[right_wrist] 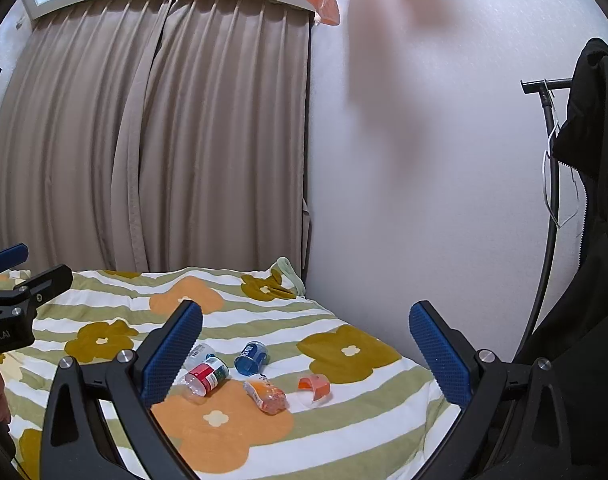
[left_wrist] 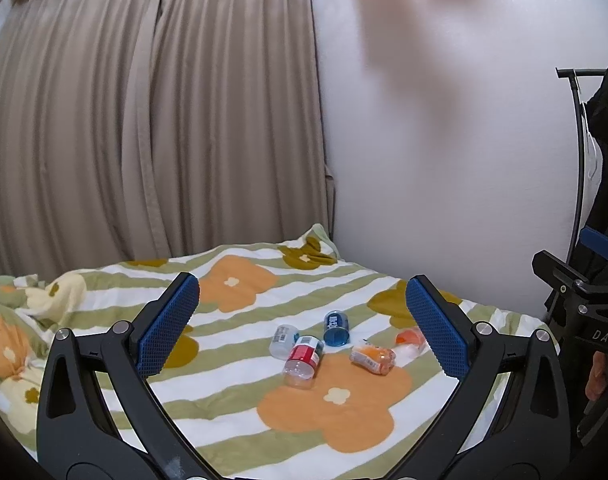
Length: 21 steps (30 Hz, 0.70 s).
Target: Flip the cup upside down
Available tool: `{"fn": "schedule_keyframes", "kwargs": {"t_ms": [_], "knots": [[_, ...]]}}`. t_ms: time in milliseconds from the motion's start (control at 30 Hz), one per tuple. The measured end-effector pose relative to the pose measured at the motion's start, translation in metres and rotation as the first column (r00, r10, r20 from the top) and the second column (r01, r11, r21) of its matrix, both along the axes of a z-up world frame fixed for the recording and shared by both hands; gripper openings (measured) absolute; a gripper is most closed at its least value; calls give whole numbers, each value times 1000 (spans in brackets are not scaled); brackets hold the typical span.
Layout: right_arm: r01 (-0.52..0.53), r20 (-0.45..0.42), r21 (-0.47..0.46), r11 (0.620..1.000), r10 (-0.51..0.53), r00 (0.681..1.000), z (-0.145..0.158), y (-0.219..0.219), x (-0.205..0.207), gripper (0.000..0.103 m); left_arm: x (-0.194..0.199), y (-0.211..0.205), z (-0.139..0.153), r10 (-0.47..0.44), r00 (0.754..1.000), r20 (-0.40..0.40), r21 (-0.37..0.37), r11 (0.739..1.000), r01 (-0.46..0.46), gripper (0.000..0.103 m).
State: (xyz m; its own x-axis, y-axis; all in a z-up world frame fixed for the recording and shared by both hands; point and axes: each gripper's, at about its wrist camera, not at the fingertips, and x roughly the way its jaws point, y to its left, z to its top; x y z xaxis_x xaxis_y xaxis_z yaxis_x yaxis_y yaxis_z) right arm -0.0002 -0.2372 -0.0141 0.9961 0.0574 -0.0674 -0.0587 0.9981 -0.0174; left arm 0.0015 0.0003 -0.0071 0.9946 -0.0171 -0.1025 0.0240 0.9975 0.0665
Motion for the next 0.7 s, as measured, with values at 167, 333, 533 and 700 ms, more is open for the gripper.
{"fn": "schedule_keyframes", "kwargs": {"t_ms": [167, 333, 533, 700], "knots": [[8, -4, -8, 1000, -8, 1000, -3, -1, 1, 103, -1, 2, 3, -5, 1000, 2, 4, 1000, 5, 103], [24, -18, -4, 1000, -24, 1000, -7, -3, 3, 103, -2, 3, 7, -10, 1000, 6, 11, 1000, 10, 103], [38, -14, -10, 999, -38, 999, -6, -4, 3, 103, -2, 1, 7, -8, 1000, 7, 13, 1000, 8, 103], [38, -9, -14, 999, -38, 999, -5, -4, 1, 103, -2, -1, 6, -11, 1000, 3, 12, 1000, 11, 103]]}}
